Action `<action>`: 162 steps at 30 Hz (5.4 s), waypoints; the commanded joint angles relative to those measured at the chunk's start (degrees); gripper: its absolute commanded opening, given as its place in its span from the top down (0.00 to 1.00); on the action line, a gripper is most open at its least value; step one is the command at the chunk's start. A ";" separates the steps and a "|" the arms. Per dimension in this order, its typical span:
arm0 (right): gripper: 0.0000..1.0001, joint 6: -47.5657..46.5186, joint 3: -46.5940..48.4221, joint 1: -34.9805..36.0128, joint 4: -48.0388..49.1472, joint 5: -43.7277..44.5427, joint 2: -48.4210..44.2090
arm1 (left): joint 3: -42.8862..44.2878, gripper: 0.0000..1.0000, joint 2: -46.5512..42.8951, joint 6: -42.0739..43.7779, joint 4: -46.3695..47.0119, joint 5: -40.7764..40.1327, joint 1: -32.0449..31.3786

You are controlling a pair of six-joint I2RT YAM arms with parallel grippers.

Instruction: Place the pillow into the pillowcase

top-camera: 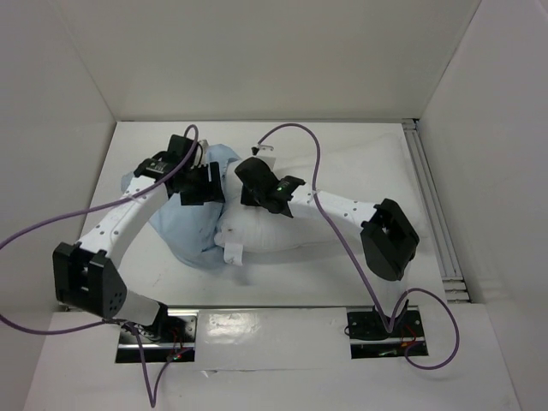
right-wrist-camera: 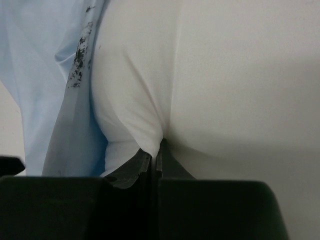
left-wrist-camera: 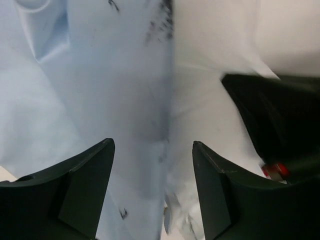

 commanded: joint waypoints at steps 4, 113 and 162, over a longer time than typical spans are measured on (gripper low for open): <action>1.00 1.27 -2.46 0.46 -2.00 -0.06 -1.07 | 1.89 0.27 8.09 -2.00 4.76 -6.75 -0.18; 1.00 0.91 -2.37 0.55 5.29 3.64 1.83 | 4.18 0.22 -7.46 -3.84 -0.18 -0.58 0.26; 0.50 -0.76 -3.08 1.87 12.23 23.33 -2.04 | 46.36 0.08 31.67 0.81 -1.65 14.26 -2.39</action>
